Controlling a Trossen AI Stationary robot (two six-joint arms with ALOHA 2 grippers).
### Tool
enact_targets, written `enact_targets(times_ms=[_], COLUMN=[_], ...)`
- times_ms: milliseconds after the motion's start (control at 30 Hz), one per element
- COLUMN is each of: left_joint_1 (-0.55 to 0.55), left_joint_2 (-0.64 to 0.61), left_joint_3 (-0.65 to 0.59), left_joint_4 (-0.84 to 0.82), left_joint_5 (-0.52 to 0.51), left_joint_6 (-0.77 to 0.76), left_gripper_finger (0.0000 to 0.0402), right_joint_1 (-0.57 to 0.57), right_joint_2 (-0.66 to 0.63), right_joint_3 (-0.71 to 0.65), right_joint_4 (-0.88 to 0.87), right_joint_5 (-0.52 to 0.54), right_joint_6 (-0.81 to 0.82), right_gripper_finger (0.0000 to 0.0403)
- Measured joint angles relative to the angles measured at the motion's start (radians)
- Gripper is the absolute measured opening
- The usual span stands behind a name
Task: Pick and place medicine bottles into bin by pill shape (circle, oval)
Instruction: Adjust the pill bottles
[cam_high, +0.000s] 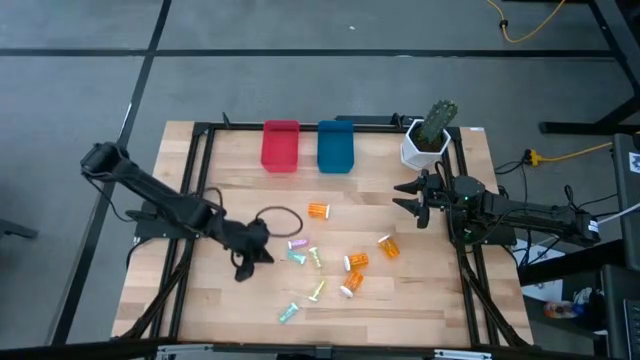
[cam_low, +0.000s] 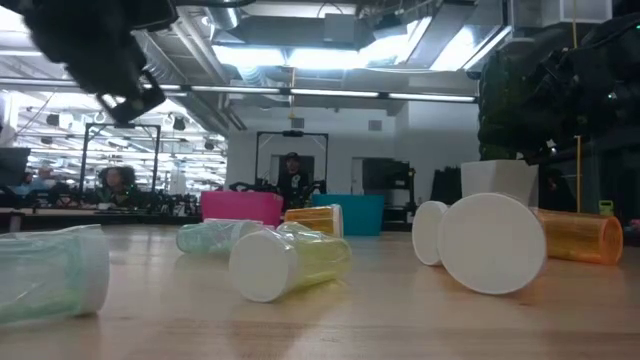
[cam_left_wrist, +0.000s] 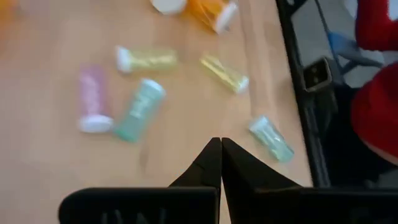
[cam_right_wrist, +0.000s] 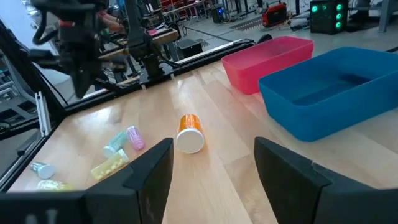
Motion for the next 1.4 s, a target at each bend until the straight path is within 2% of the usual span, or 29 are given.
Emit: enact_targets(times_ms=[133,267,333,500,700,833,933,1167,1400], left_joint_1=[-0.066,-0.130,-0.154,-0.182,-0.199,-0.204,-0.204,-0.204,-0.204], left_joint_2=[0.080,0.167,0.218,0.377,0.534,0.611,0.653,0.707,0.724], left_joint_3=[0.000,0.001,0.015,0.161,0.397,0.496,0.530,0.535,0.535], left_joint_4=[0.134,0.341,0.379,0.339,0.077,0.004,-0.003,-0.099,-0.081], left_joint_5=[0.041,0.046,0.039,0.025,0.024,0.030,0.062,0.080,0.096], left_joint_6=[-0.074,-0.078,-0.078,-0.064,-0.025,-0.028,-0.033,-0.171,-0.184], left_gripper_finger=[0.0000,0.0000,0.0000,0.0000,0.0000,0.0000,0.0000,0.0000,0.0000], right_joint_1=[0.000,0.000,0.000,0.000,0.000,0.000,0.000,0.000,0.000], right_joint_2=[0.000,0.000,0.000,0.000,0.000,0.000,0.000,0.000,0.000], right_joint_3=[0.000,0.000,0.000,0.000,0.000,0.000,0.000,0.000,0.000], right_joint_4=[0.000,-0.006,-0.013,-0.041,-0.081,-0.092,-0.111,-0.110,-0.110], right_joint_5=[0.000,0.000,0.000,-0.007,-0.009,-0.009,-0.009,-0.009,-0.008], right_joint_6=[0.000,0.021,0.037,0.030,0.068,0.103,0.104,0.104,0.105], right_gripper_finger=[0.0225,0.0225,0.0225,0.0225,0.0225,0.0225,0.0225,0.0225,0.0225])
